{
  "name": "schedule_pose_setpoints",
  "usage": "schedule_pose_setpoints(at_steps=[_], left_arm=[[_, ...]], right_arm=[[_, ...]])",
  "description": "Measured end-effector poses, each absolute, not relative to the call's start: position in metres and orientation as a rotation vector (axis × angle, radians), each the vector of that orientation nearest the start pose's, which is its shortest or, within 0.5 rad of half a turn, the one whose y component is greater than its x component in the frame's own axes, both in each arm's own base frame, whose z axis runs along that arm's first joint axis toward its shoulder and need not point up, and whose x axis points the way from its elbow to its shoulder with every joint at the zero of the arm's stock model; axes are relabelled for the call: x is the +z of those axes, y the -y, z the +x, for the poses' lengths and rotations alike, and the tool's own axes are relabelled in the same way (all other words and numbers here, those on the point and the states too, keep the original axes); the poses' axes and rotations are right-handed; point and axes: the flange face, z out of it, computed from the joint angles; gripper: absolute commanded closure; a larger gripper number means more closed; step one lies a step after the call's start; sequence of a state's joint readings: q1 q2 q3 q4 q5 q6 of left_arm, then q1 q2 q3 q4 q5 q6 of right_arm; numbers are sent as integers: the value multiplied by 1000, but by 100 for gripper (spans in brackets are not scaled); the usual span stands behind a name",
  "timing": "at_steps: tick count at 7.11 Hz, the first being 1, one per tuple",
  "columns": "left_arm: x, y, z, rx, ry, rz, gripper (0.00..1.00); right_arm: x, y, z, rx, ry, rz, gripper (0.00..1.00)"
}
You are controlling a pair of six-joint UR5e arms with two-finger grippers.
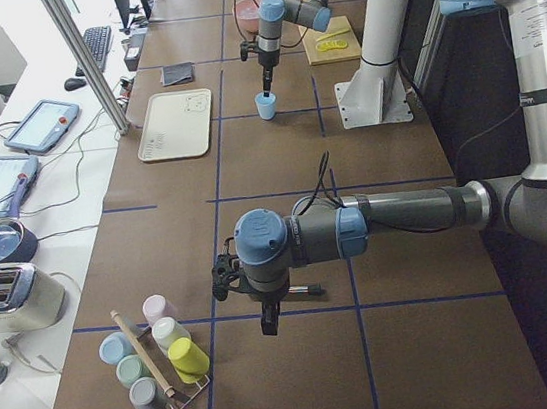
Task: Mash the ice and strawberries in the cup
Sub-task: 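Return the right gripper to the pink bowl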
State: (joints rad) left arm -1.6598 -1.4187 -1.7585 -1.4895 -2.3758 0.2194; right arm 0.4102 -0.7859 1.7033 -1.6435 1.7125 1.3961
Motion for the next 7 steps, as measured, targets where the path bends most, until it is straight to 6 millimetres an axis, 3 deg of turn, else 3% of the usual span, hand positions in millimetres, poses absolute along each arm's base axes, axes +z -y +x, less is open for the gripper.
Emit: schedule_pose_setpoints(at_steps=[2, 4, 5, 7], left_arm=[[642, 417, -99, 105, -802, 81, 0], [643, 416, -99, 104, -803, 79, 0], [644, 416, -99, 103, -803, 77, 0], [644, 416, -99, 103, -803, 76, 0]], right_arm=[[141, 388, -566, 164, 852, 121, 1], [165, 429, -522, 140, 842, 119, 1], [195, 446, -482, 97, 825, 135, 1], [284, 460, -370, -27, 764, 174, 1]])
